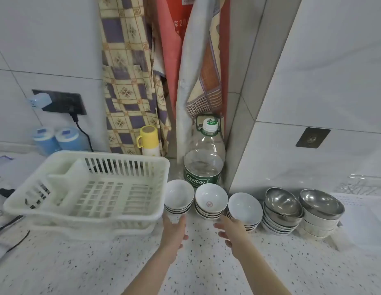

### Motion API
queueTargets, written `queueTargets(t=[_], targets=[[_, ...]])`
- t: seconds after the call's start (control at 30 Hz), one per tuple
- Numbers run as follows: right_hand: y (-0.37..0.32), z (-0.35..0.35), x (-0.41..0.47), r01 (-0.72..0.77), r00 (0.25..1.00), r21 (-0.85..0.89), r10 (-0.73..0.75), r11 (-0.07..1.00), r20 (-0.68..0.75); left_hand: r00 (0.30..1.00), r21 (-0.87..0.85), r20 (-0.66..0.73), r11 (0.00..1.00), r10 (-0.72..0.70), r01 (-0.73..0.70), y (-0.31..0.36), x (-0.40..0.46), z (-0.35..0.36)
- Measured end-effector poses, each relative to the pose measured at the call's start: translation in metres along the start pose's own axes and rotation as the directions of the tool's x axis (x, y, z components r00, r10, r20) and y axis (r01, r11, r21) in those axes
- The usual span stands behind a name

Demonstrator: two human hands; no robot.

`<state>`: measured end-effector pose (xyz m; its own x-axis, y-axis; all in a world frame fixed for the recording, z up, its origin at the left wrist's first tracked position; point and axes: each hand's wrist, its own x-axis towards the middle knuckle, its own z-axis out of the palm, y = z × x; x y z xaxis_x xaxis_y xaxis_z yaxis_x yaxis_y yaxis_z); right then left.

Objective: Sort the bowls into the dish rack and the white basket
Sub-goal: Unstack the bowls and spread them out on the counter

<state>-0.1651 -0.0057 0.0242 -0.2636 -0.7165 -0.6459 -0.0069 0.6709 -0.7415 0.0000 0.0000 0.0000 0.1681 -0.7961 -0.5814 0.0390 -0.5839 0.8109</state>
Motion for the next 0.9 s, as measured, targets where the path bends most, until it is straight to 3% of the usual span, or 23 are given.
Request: queueTargets(t=[0.23, 0.57, 0.9], targets=[[-0.011, 0.036, 0.027, -0.068, 0.995, 0.016, 0.069, 0.998, -0.073, 0.993, -0.052, -0.101, 0.997, -0.059, 0.054, 0.015, 0.036, 0.000], [-0.010, 0.052, 0.052, -0.008, 0.960, -0.037, -0.003, 0.999, -0.279, 0.998, -0.051, -0.061, 0.998, -0.026, 0.023, 0.017, 0.054, -0.007], [-0.014, 0.057, 0.054, 0.080, 0.927, -0.025, -0.084, 0.996, -0.365, 0.997, -0.191, -0.073, 0.982, -0.023, 0.009, 0.013, 0.062, -0.003]])
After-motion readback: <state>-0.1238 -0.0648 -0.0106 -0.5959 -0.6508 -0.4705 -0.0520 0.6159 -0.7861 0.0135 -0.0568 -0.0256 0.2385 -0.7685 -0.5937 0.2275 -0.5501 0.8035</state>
